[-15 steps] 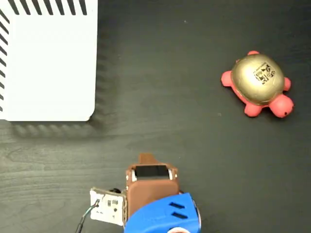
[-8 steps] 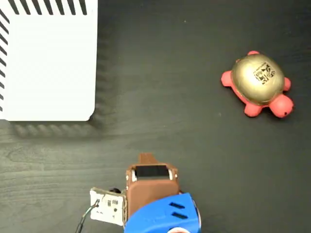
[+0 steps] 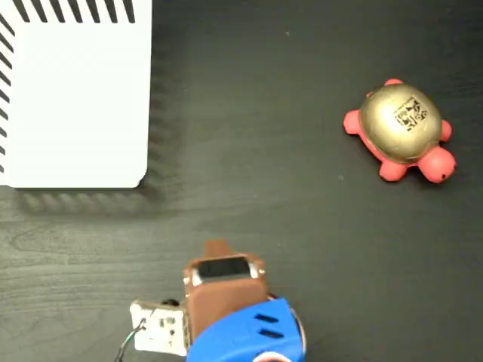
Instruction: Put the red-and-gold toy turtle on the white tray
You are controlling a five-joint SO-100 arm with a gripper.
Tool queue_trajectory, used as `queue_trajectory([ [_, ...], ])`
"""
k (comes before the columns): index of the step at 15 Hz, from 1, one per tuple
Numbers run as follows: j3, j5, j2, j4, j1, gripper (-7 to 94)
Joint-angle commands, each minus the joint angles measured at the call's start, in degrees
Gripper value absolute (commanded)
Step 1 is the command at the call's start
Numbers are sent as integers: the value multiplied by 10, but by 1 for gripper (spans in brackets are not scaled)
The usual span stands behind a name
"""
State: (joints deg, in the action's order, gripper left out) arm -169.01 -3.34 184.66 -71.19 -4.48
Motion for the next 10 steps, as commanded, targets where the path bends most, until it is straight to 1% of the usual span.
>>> queue_trajectory([
  [1, 27, -15, -71, 40, -17, 0],
  [3, 69, -26, -198, 117, 11, 0],
  [4, 110, -42, -262, 140, 35, 0],
  [5, 157, -60, -321, 148, 61, 0],
  [7, 271, -102, -416, 126, 108, 0],
  [10, 415, -127, -524, 61, 158, 0],
])
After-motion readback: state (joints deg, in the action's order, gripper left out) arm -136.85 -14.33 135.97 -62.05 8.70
